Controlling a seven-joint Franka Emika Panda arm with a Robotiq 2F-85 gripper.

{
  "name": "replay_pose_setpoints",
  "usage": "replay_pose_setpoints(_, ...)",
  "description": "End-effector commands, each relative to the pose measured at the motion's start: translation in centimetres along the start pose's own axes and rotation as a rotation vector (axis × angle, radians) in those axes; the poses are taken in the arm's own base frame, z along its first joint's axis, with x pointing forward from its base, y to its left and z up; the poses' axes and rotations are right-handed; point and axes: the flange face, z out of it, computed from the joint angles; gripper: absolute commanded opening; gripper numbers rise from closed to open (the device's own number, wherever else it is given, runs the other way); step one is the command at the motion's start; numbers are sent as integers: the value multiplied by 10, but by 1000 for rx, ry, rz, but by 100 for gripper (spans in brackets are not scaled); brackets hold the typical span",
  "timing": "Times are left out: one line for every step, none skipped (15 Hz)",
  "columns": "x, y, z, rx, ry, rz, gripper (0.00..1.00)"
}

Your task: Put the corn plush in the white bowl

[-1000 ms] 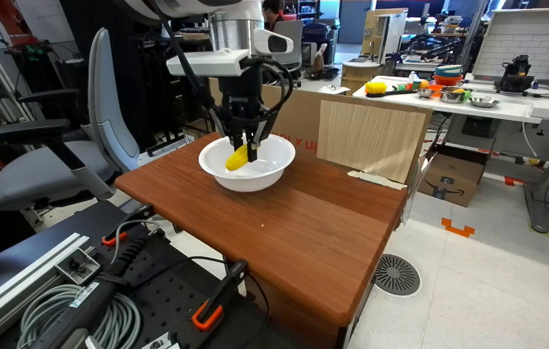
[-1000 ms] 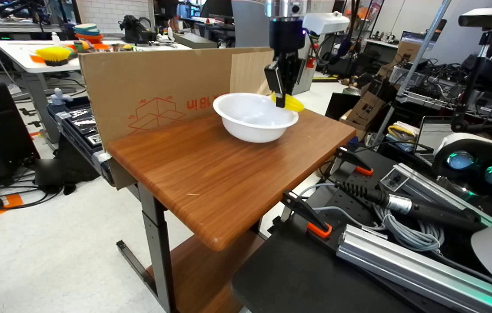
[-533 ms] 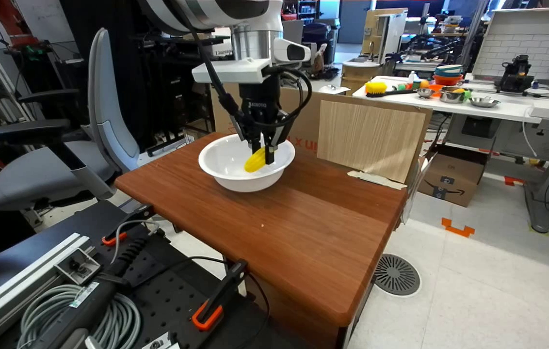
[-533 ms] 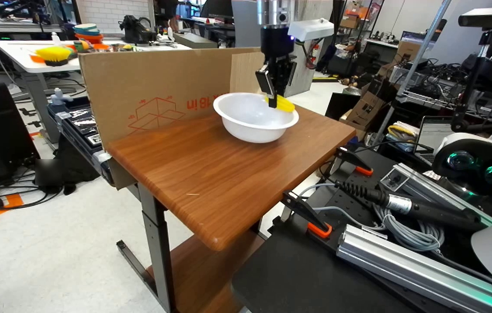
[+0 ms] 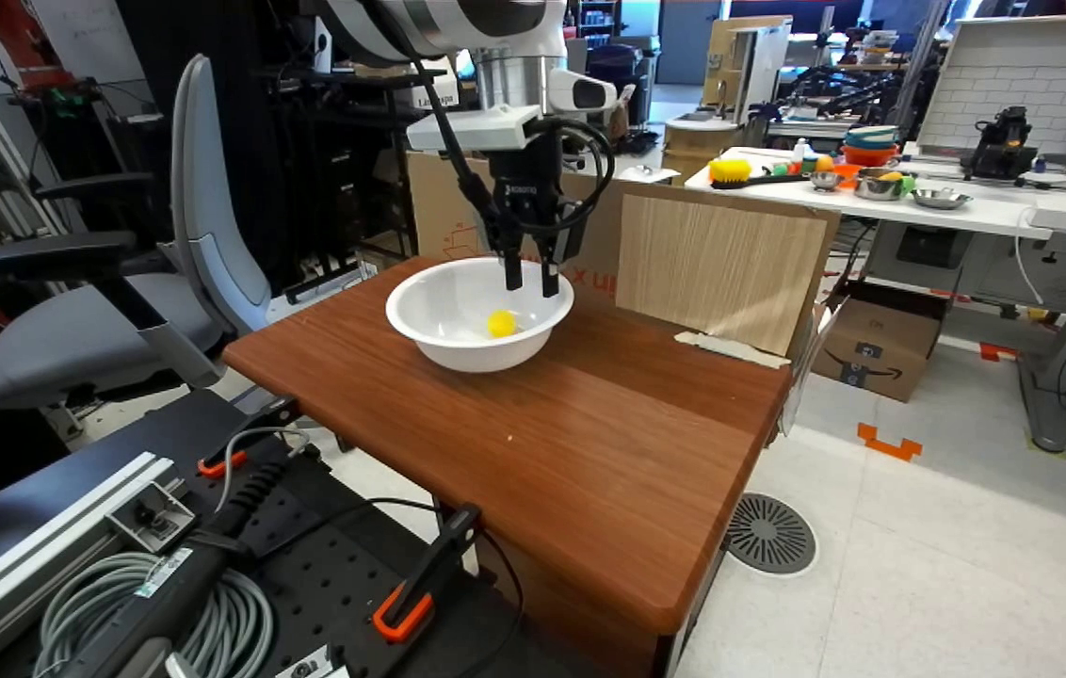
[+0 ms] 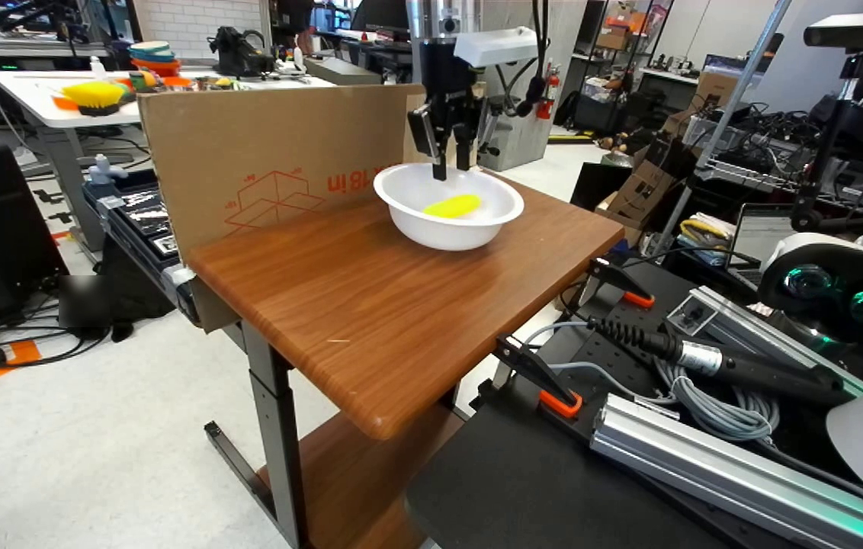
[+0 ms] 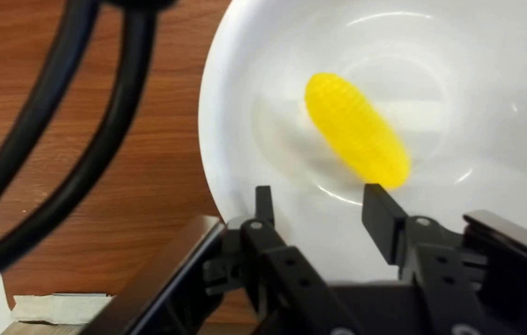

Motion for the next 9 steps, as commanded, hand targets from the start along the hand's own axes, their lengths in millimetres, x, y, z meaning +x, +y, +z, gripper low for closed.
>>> replay_pose_setpoints(12, -4, 2, -26, -20, 16, 84)
replay_pose_setpoints(11, -4, -1, -16, -17, 13, 93)
replay_pose_setpoints(6, -3, -7, -9, -6, 8, 99)
replay_pose_setpoints(2, 0, -14, -9, 5, 15, 100)
replay_pose_setpoints(-4, 4, -23, -1, 17, 9, 100)
replay_pose_setpoints(-8, 7, -30, 3, 29, 9, 100)
replay_pose_setpoints(-14, 13, -39, 8, 39, 12, 100)
replay_pose_setpoints(-19, 17, -45, 12, 43, 7, 100)
replay_pose_setpoints(1, 7, -26, 2, 39, 14, 100)
